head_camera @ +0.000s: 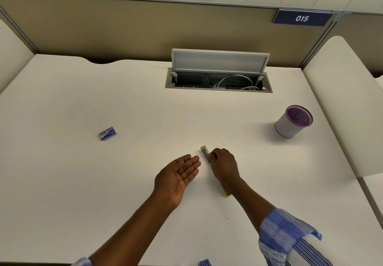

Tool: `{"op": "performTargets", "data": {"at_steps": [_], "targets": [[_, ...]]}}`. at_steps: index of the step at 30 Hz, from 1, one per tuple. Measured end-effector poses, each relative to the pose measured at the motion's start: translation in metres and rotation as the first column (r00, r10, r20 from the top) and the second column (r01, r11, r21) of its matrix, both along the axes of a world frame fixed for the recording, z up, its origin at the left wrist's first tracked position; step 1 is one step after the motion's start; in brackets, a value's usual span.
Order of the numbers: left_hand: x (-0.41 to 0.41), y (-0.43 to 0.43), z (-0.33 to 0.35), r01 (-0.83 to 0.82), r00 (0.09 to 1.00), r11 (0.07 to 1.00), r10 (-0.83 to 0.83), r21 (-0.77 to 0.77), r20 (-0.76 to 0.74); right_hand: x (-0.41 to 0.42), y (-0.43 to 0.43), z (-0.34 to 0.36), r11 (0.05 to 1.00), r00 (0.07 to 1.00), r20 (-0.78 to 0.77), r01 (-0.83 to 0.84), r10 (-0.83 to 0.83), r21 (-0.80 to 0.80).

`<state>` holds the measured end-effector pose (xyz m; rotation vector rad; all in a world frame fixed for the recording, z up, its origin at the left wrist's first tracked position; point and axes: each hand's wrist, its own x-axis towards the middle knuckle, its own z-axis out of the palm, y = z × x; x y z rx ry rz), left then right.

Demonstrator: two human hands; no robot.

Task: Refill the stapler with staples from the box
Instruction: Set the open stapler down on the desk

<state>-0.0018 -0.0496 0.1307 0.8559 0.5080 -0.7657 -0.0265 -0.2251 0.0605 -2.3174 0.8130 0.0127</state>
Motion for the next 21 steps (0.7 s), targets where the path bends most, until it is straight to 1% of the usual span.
{"op": "performTargets", "data": {"at_steps": [2, 6, 8, 9, 10, 11, 12, 13, 14, 15, 16, 17, 18, 20, 21], "targets": [[-0.001, 0.000, 0.002, 0.000, 1.000, 1.000, 0.000, -0.011, -0.004, 0.002, -0.001, -0.002, 0.999, 1.000, 0.010, -0.022, 0.022, -0.038], [-0.002, -0.001, 0.003, 0.007, 1.000, 0.999, -0.007, -0.039, 0.002, 0.001, 0.000, 0.000, 0.997, 0.999, 0.008, -0.039, 0.040, -0.061], [-0.003, -0.001, 0.003, 0.014, 1.000, 0.999, -0.013, -0.048, 0.018, 0.000, 0.004, 0.009, 0.999, 0.998, 0.062, -0.009, 0.011, -0.041], [-0.003, -0.001, 0.003, 0.021, 0.999, 0.999, -0.019, -0.049, 0.035, -0.002, 0.007, 0.015, 1.000, 0.995, 0.098, 0.016, -0.016, -0.005], [-0.003, -0.001, 0.004, 0.031, 0.998, 0.999, -0.028, -0.043, 0.061, -0.003, 0.011, 0.024, 0.996, 0.990, 0.127, 0.059, -0.067, 0.068], [-0.003, -0.002, 0.004, 0.044, 0.994, 0.999, -0.041, -0.027, 0.102, -0.005, 0.016, 0.033, 0.969, 0.978, 0.143, 0.122, -0.155, 0.214], [-0.004, -0.003, 0.005, 0.065, 0.985, 0.998, -0.066, 0.008, 0.162, -0.007, 0.021, 0.041, 0.873, 0.954, 0.122, 0.193, -0.274, 0.449], [-0.006, -0.005, 0.006, 0.090, 0.962, 0.993, -0.107, 0.076, 0.253, -0.009, 0.028, 0.047, 0.674, 0.923, 0.056, 0.236, -0.381, 0.700], [-0.008, -0.006, 0.007, 0.107, 0.911, 0.975, -0.174, 0.195, 0.373, -0.012, 0.034, 0.054, 0.419, 0.895, -0.036, 0.242, -0.444, 0.875], [-0.010, -0.007, 0.007, 0.092, 0.822, 0.932, -0.269, 0.350, 0.502, -0.015, 0.039, 0.060, 0.189, 0.879, -0.114, 0.223, -0.464, 0.956], [-0.012, -0.007, 0.006, 0.047, 0.694, 0.868, -0.384, 0.494, 0.609, -0.018, 0.043, 0.064, 0.029, 0.874, -0.165, 0.200, -0.458, 0.979], [-0.015, -0.007, 0.003, -0.015, 0.553, 0.803, -0.490, 0.596, 0.674, -0.019, 0.045, 0.067, -0.075, 0.873, -0.190, 0.175, -0.449, 0.982], [-0.017, -0.008, 0.000, -0.067, 0.425, 0.750, -0.575, 0.658, 0.699, -0.019, 0.045, 0.069, -0.143, 0.874, -0.199, 0.150, -0.444, 0.978], [-0.021, -0.009, -0.006, -0.148, 0.205, 0.673, -0.696, 0.725, 0.688, -0.019, 0.042, 0.074, -0.245, 0.865, -0.211, 0.106, -0.455, 0.964], [-0.022, -0.010, -0.009, -0.179, 0.126, 0.651, -0.729, 0.738, 0.673, -0.019, 0.040, 0.076, -0.278, 0.861, -0.216, 0.091, -0.460, 0.956]]}}
